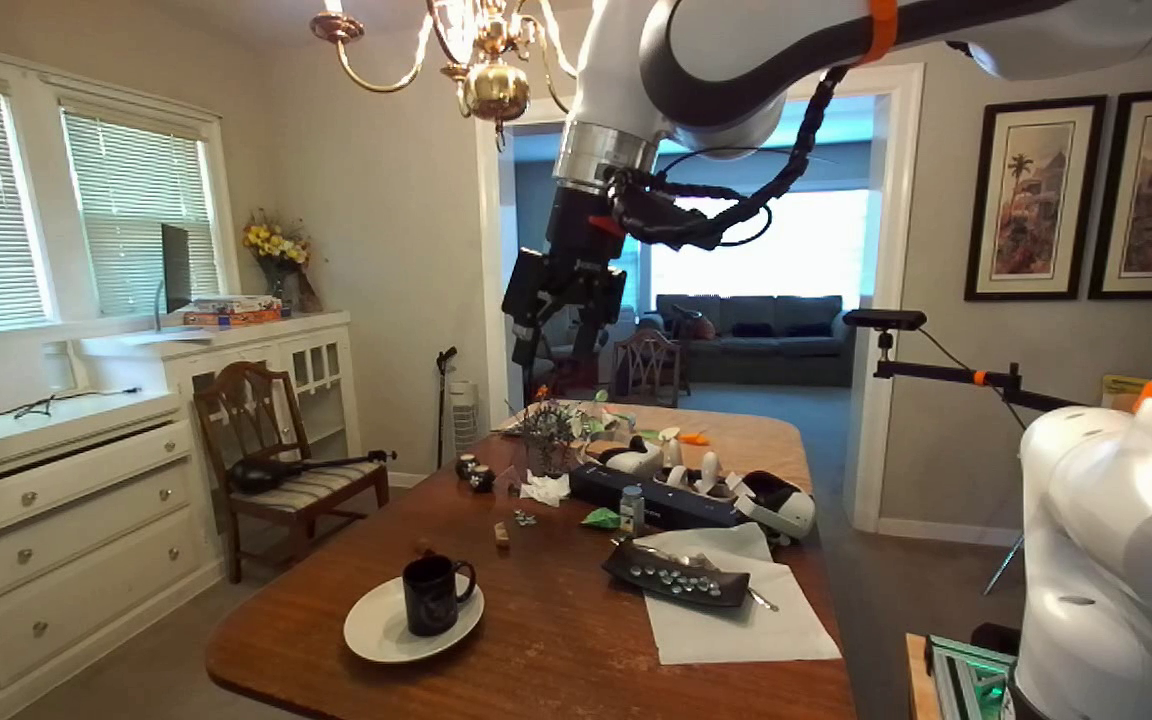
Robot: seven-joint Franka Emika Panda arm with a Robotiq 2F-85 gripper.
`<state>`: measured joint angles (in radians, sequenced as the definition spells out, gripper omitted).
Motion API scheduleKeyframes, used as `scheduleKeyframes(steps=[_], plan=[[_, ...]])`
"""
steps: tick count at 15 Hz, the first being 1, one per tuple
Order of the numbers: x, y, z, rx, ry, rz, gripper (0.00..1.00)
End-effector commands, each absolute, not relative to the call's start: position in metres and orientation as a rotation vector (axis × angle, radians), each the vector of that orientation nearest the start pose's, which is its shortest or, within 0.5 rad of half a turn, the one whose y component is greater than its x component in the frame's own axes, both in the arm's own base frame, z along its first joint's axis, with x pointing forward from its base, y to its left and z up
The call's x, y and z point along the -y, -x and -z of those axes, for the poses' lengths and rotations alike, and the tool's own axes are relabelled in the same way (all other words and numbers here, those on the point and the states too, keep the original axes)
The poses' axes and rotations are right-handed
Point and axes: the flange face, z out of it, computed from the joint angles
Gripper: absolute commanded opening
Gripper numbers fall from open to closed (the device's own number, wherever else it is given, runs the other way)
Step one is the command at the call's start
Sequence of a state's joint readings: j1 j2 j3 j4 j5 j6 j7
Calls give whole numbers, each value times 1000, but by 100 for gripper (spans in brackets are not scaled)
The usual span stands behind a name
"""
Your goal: Move the black plate backwards
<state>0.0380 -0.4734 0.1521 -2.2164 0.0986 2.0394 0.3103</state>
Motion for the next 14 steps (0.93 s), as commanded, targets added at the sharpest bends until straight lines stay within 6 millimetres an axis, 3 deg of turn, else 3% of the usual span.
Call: scheduleKeyframes(steps=[1,6,10,14], plan=[[-99,-428,-589,-238,3009,421,100],[-91,-434,-585,-282,3010,425,100],[-61,-453,-569,-429,3057,439,100],[-18,-476,-536,-613,3195,356,100]])
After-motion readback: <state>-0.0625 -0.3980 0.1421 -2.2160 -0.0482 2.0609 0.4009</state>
